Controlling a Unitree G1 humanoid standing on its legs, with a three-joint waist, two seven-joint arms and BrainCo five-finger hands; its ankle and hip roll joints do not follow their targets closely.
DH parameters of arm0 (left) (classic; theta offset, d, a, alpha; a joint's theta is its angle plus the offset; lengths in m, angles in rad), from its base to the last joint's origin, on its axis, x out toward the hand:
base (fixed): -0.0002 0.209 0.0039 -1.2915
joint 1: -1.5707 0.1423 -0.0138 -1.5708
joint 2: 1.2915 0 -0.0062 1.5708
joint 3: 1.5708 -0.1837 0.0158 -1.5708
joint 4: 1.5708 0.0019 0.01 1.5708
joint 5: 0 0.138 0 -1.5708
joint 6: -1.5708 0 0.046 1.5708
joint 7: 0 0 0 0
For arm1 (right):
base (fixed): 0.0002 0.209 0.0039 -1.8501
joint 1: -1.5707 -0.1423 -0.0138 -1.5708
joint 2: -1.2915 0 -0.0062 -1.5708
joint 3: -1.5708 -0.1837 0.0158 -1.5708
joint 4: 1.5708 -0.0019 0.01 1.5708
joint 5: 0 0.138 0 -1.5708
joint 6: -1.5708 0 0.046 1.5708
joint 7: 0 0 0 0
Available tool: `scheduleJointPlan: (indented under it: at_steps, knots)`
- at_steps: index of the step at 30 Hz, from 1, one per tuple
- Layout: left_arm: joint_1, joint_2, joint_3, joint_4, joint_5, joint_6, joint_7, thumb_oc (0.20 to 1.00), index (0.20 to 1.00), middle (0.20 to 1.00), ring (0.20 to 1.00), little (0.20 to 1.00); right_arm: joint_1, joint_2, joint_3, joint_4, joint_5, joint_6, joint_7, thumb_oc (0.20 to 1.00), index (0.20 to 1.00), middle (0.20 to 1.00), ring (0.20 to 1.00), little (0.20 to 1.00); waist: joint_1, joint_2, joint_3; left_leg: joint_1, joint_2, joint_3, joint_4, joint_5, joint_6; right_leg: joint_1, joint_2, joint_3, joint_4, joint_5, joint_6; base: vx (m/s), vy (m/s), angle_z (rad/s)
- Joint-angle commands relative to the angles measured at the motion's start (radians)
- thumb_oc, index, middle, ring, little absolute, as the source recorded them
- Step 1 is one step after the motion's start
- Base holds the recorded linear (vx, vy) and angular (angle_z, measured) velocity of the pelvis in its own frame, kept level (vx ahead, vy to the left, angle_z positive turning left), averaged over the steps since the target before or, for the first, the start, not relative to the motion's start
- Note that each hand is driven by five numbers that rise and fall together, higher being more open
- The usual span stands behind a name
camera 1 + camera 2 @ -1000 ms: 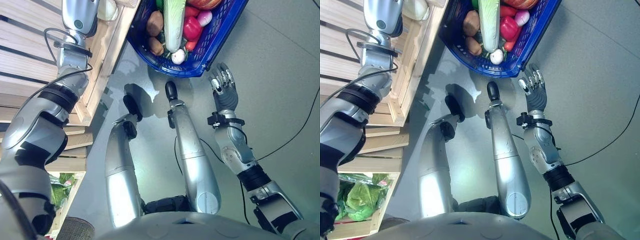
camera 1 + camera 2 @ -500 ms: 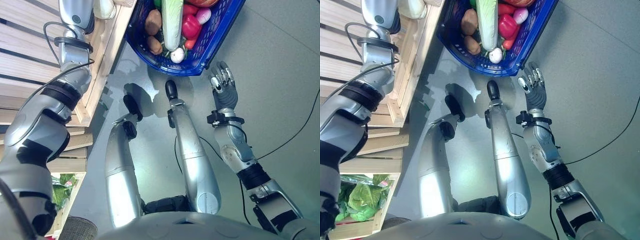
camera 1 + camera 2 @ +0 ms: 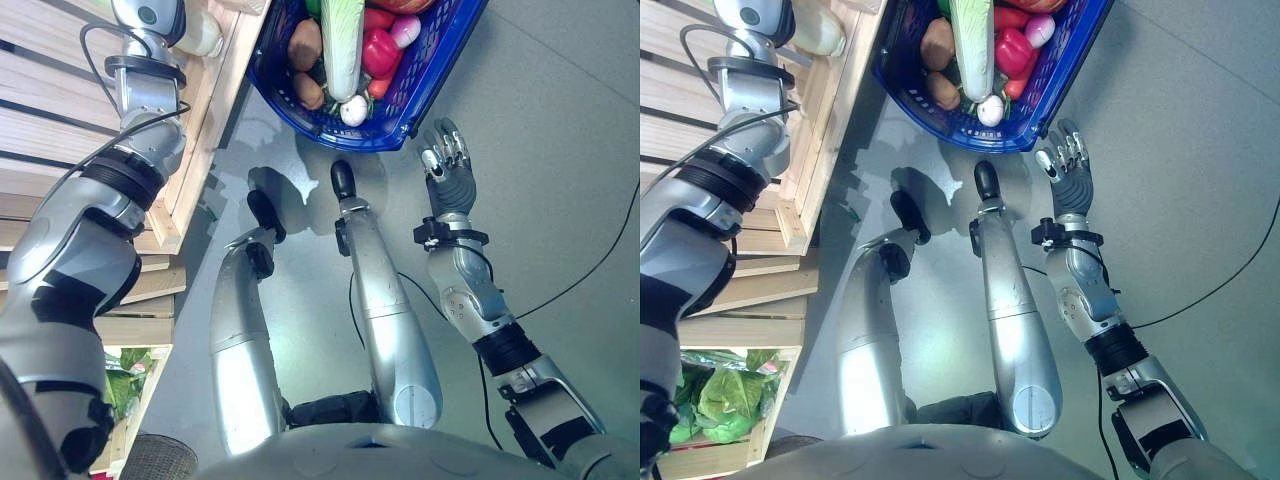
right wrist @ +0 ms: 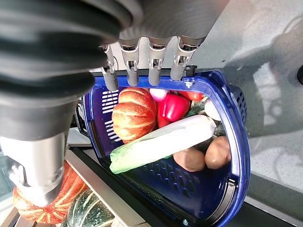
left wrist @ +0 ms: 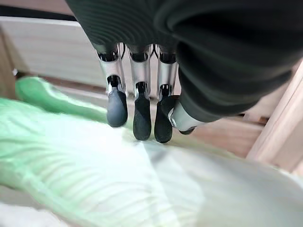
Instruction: Pick up fruits and vegetables into the basket
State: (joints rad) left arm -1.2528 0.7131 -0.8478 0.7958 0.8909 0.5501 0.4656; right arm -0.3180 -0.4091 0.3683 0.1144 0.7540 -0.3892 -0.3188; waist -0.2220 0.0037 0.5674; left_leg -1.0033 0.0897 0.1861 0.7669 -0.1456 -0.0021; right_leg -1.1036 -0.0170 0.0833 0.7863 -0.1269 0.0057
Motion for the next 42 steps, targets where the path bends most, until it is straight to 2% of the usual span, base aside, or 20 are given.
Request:
scheduleJointPlan:
  at_steps: [1, 5, 7, 8, 14, 23, 26, 29, 31, 32, 38, 42]
  knots:
    - [0.065, 0.052, 0.063, 0.053, -0.134, 0.082, -0.004, 0.2, 0.2, 0.2, 0.2, 0.2, 0.042, 0.022, -0.002, -0.062, -0.037, -0.036, 0.021, 1.0, 1.0, 1.0, 1.0, 1.0, 0.013, -0.027, -0.047, -0.001, -0.026, 0.005, -0.023, -0.027, -0.011, 0.07, -0.015, -0.09, -0.041, 0.03, 0.05, 0.0, 0.0, 0.0]
    - [0.106, 0.041, 0.101, 0.073, -0.276, 0.066, 0.019, 0.2, 0.2, 0.2, 0.2, 0.2, 0.043, 0.029, 0.0, -0.068, -0.045, -0.029, 0.021, 1.0, 1.0, 1.0, 1.0, 1.0, 0.021, -0.028, -0.047, 0.026, -0.03, 0.0, -0.037, -0.023, -0.014, 0.103, -0.017, -0.096, -0.061, 0.03, 0.049, 0.0, 0.0, 0.0]
    - [0.117, 0.038, 0.111, 0.077, -0.299, 0.063, 0.025, 0.2, 0.2, 0.2, 0.2, 0.2, 0.043, 0.03, -0.001, -0.068, -0.047, -0.029, 0.022, 1.0, 1.0, 1.0, 1.0, 1.0, 0.023, -0.028, -0.047, 0.032, -0.032, -0.001, -0.041, -0.022, -0.014, 0.109, -0.018, -0.098, -0.063, 0.03, 0.049, -0.01, -0.016, -0.01]
    - [0.166, 0.024, 0.152, 0.073, -0.348, 0.034, 0.052, 0.2, 0.2, 0.2, 0.2, 0.2, 0.044, 0.036, 0.002, -0.072, -0.048, -0.024, 0.017, 1.0, 1.0, 1.0, 1.0, 1.0, 0.033, -0.028, -0.047, 0.043, -0.037, -0.009, -0.047, -0.019, -0.017, 0.125, -0.02, -0.104, -0.072, 0.029, 0.048, -0.01, -0.039, -0.01]
    - [0.268, 0.023, 0.212, 0.008, -0.293, -0.045, 0.018, 0.2, 0.2, 0.2, 0.2, 0.2, 0.041, 0.045, 0.001, -0.084, -0.061, -0.011, -0.001, 1.0, 1.0, 1.0, 1.0, 1.0, 0.059, -0.023, -0.047, 0.071, -0.049, -0.025, -0.086, -0.002, -0.02, 0.159, -0.025, -0.123, -0.108, 0.033, 0.043, -0.02, -0.038, 0.06]
    - [0.402, 0.041, 0.245, -0.09, -0.331, -0.098, 0.01, 0.2, 0.2, 0.2, 0.2, 0.2, 0.052, 0.025, 0.004, -0.095, -0.051, -0.035, -0.004, 1.0, 1.0, 1.0, 1.0, 1.0, 0.089, -0.016, -0.047, 0.089, -0.063, -0.043, -0.121, 0.018, -0.023, 0.186, -0.026, -0.14, -0.14, 0.037, 0.041, -0.03, -0.03, 0.12]
    - [0.429, 0.043, 0.265, -0.126, -0.357, -0.123, 0.034, 0.2, 0.2, 0.2, 0.2, 0.2, 0.06, 0.02, 0.0, -0.108, -0.053, -0.031, -0.005, 1.0, 1.0, 1.0, 1.0, 1.0, 0.096, -0.017, -0.047, 0.094, -0.067, -0.05, -0.132, 0.023, -0.023, 0.193, -0.025, -0.144, -0.15, 0.039, 0.042, -0.02, -0.033, 0.14]
    - [0.473, 0.059, 0.297, -0.197, -0.378, -0.164, 0.106, 0.2, 0.2, 0.2, 0.2, 0.2, 0.078, 0.011, -0.008, -0.13, -0.049, -0.03, -0.01, 1.0, 1.0, 1.0, 1.0, 1.0, 0.104, -0.018, -0.047, 0.094, -0.065, -0.052, -0.131, 0.025, -0.021, 0.197, -0.025, -0.148, -0.155, 0.04, 0.04, -0.02, -0.025, 0.08]
    - [0.503, 0.069, 0.315, -0.254, -0.366, -0.186, 0.177, 0.636, 0.636, 0.636, 0.636, 0.636, 0.098, 0.005, -0.015, -0.14, -0.043, -0.038, -0.004, 1.0, 1.0, 1.0, 1.0, 1.0, 0.109, -0.018, -0.047, 0.092, -0.067, -0.057, -0.13, 0.026, -0.022, 0.198, -0.025, -0.149, -0.157, 0.041, 0.041, -0.02, -0.025, 0.05]
    - [0.512, 0.077, 0.328, -0.281, -0.354, -0.198, 0.205, 1.0, 1.0, 1.0, 1.0, 1.0, 0.1, 0.001, -0.019, -0.144, -0.041, -0.04, 0.0, 1.0, 1.0, 1.0, 1.0, 1.0, 0.111, -0.017, -0.047, 0.085, -0.068, -0.059, -0.133, 0.032, -0.022, 0.193, -0.026, -0.15, -0.164, 0.047, 0.041, -0.02, -0.018, 0.04]
    - [0.616, 0.124, 0.428, -0.473, -0.182, -0.263, 0.431, 1.0, 1.0, 1.0, 1.0, 1.0, 0.162, -0.017, -0.031, -0.172, -0.033, -0.072, 0.031, 1.0, 1.0, 1.0, 1.0, 1.0, 0.122, -0.012, -0.047, 0.09, -0.07, -0.059, -0.143, 0.032, -0.023, 0.202, -0.027, -0.152, -0.184, 0.049, 0.041, -0.01, -0.003, 0.04]
    - [0.645, 0.146, 0.45, -0.548, -0.037, -0.265, 0.459, 1.0, 1.0, 1.0, 1.0, 1.0, 0.18, -0.026, -0.034, -0.176, -0.017, -0.08, 0.049, 1.0, 1.0, 1.0, 1.0, 1.0, 0.121, -0.011, -0.047, 0.086, -0.067, -0.059, -0.136, 0.027, -0.025, 0.197, -0.03, -0.155, -0.175, 0.045, 0.042, 0.0, 0.0, 0.0]
